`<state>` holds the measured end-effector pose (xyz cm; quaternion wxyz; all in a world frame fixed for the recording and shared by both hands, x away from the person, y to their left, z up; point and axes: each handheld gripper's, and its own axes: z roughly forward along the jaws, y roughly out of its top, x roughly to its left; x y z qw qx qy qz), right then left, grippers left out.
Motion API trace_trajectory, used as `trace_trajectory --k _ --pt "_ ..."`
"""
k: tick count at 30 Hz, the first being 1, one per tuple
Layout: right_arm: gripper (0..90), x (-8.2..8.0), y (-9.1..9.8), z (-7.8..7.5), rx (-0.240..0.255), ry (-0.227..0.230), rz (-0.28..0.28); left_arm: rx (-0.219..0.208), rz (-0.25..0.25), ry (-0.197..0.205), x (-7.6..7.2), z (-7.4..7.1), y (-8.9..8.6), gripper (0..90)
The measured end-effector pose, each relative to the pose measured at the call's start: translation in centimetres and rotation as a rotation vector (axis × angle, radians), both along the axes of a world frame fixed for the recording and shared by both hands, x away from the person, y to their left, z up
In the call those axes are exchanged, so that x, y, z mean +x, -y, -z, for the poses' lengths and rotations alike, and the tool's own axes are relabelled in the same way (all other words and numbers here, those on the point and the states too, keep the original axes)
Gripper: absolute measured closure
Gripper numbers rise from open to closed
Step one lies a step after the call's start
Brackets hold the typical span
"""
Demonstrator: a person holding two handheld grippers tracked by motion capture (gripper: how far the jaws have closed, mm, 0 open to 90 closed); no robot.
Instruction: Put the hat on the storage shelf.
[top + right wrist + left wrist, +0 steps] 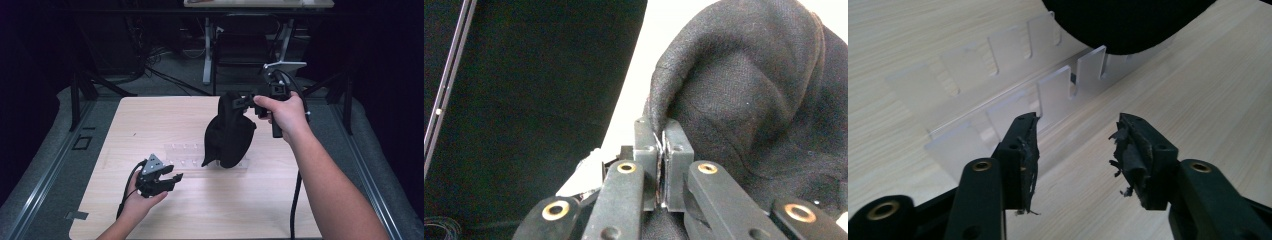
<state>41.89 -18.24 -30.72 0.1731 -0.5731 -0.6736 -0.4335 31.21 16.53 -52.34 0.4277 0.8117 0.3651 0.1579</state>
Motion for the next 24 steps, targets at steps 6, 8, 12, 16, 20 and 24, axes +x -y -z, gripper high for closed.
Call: trace_trajectory --k 6,8,12,16,20,24 --pt "87.5 0.0 -0.2 0.0 0.002 0.002 -0.004 0.004 0.041 0.009 0.4 -0.8 2.2 58.5" --pt "87.4 0.0 -0.2 0.0 0.002 0.001 -0.006 0.010 0.053 0.020 0.5 -1.2 3.1 60.1" --pt "87.4 0.0 -0.1 0.1 0.008 0.006 -0.001 0.005 0.074 0.039 0.5 -1.6 4.1 63.5" --pt "87.3 0.0 -0.1 0.1 0.005 0.005 -0.004 0.008 0.111 0.065 0.3 -2.5 5.7 63.9" --pt "87.2 0.0 -0.1 0.1 0.006 0.005 -0.004 0.010 0.118 0.072 0.5 -2.8 6.4 63.7" --pt "87.0 0.0 -0.1 0.1 0.006 0.005 0.001 0.017 0.121 0.082 0.5 -2.7 7.1 64.2"
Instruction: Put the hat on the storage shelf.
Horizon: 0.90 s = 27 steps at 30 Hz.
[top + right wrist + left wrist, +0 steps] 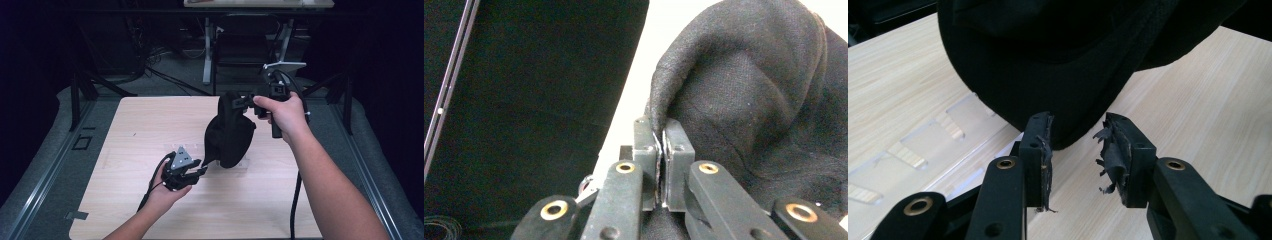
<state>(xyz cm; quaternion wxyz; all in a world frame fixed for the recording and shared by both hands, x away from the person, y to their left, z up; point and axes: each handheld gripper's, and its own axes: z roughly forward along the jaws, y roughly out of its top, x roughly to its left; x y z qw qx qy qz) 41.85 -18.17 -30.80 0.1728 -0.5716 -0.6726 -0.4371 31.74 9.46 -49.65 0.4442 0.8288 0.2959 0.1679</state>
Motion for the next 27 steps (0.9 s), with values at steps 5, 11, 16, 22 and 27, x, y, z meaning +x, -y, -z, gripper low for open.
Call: trace_trajectory --k 5,11,16,22,27 --pt "86.8 0.0 0.0 0.0 0.001 0.001 0.001 0.011 -0.009 0.014 0.0 -0.1 0.6 68.4" --pt "86.5 0.0 0.0 0.1 0.011 0.002 -0.003 0.037 -0.015 0.049 -0.1 -0.3 1.0 74.7" --pt "84.4 0.0 0.1 0.2 0.022 0.003 0.000 0.068 -0.026 0.088 -0.4 -0.3 1.2 78.0" --pt "73.9 -0.3 0.3 -0.1 0.024 0.019 -0.016 0.070 -0.034 0.089 -0.4 -0.3 1.1 79.6" --pt "70.4 -0.6 0.9 -0.7 0.056 0.039 -0.018 0.072 -0.035 0.086 -0.4 -0.3 1.0 79.9"
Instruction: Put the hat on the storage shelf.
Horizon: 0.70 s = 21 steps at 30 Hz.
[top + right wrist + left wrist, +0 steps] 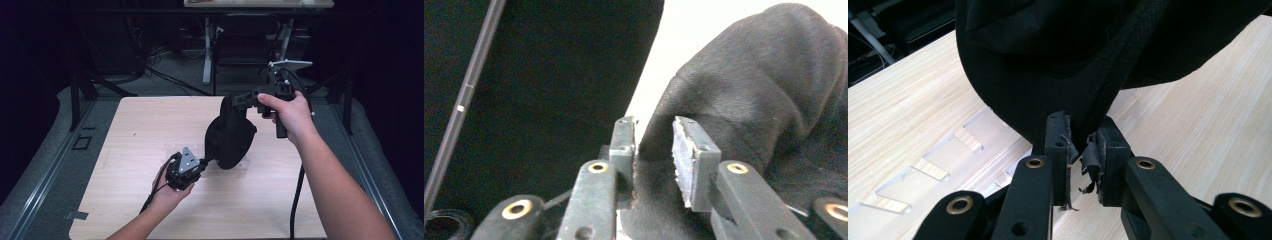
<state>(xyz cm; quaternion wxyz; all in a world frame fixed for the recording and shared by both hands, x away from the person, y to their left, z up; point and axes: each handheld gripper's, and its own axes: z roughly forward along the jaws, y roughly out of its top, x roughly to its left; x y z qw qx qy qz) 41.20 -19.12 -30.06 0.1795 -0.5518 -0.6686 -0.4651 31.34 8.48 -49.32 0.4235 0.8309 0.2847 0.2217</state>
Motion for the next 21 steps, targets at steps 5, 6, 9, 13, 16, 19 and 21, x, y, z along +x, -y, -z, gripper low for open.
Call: trace_trajectory --k 5,6,9,13,16,19,21 --pt "69.9 -0.4 0.9 -0.3 0.003 0.006 0.013 -0.001 -0.002 0.005 0.0 0.0 -0.2 80.4" --pt "69.7 -0.4 1.1 -0.3 0.003 0.009 0.015 0.001 -0.002 0.007 -0.1 0.1 -0.2 80.6" --pt "69.5 -0.8 1.6 -0.5 0.000 0.025 0.023 -0.004 -0.004 0.004 0.0 0.1 -0.5 81.1" --pt "69.5 -1.3 2.0 -0.7 -0.025 0.037 0.030 -0.006 -0.011 0.006 -0.1 0.2 -0.8 82.2" --pt "69.6 -1.5 2.5 -0.7 -0.046 0.045 0.041 -0.009 -0.020 -0.001 -0.1 0.4 -1.2 83.0" --pt "69.5 -1.7 2.8 -0.7 -0.057 0.054 0.052 -0.009 -0.026 -0.005 -0.1 0.6 -1.4 83.9" --pt "69.6 -1.9 3.1 -0.7 -0.067 0.061 0.053 -0.009 -0.033 -0.013 -0.1 0.8 -1.7 84.5"
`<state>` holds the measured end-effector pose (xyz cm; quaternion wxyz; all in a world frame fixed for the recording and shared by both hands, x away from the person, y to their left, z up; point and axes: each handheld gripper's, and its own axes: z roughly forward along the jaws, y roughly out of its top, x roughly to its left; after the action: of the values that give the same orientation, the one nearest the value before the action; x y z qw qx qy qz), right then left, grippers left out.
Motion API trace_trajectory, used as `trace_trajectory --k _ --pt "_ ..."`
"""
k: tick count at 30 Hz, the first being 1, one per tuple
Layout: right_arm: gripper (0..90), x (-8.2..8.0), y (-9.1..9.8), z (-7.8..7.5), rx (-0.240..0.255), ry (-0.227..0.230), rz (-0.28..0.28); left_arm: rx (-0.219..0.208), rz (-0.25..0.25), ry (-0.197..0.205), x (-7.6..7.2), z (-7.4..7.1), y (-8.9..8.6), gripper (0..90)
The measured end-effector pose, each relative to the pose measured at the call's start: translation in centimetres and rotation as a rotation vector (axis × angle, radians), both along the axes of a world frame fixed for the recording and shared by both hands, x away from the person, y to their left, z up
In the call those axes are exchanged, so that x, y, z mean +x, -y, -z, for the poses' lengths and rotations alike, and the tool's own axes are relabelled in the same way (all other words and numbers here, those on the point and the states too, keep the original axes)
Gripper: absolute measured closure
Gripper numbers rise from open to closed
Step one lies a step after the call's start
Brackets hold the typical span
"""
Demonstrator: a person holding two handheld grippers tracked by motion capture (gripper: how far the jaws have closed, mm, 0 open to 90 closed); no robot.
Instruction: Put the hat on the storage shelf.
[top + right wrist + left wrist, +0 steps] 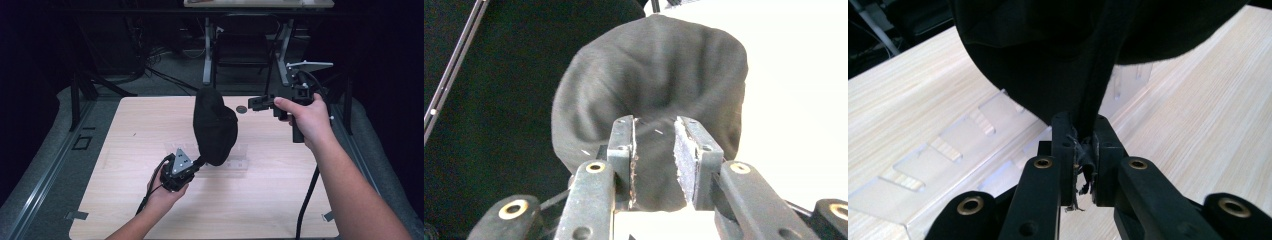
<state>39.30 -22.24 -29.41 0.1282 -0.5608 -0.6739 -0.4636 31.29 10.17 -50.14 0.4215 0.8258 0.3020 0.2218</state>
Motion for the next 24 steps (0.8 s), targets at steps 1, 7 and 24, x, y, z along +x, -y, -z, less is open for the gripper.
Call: trace_trajectory --k 1,7,24 --pt "69.6 0.0 0.0 0.0 0.000 0.000 0.000 0.000 0.000 0.000 0.0 0.0 0.0 84.6" --pt "69.6 -0.2 0.6 0.8 -0.046 -0.004 0.032 0.007 -0.007 -0.025 0.1 0.9 -0.6 84.8" --pt "69.6 -0.8 1.6 1.3 -0.065 0.012 0.052 -0.074 -0.028 -0.118 0.9 3.3 -2.0 84.0"
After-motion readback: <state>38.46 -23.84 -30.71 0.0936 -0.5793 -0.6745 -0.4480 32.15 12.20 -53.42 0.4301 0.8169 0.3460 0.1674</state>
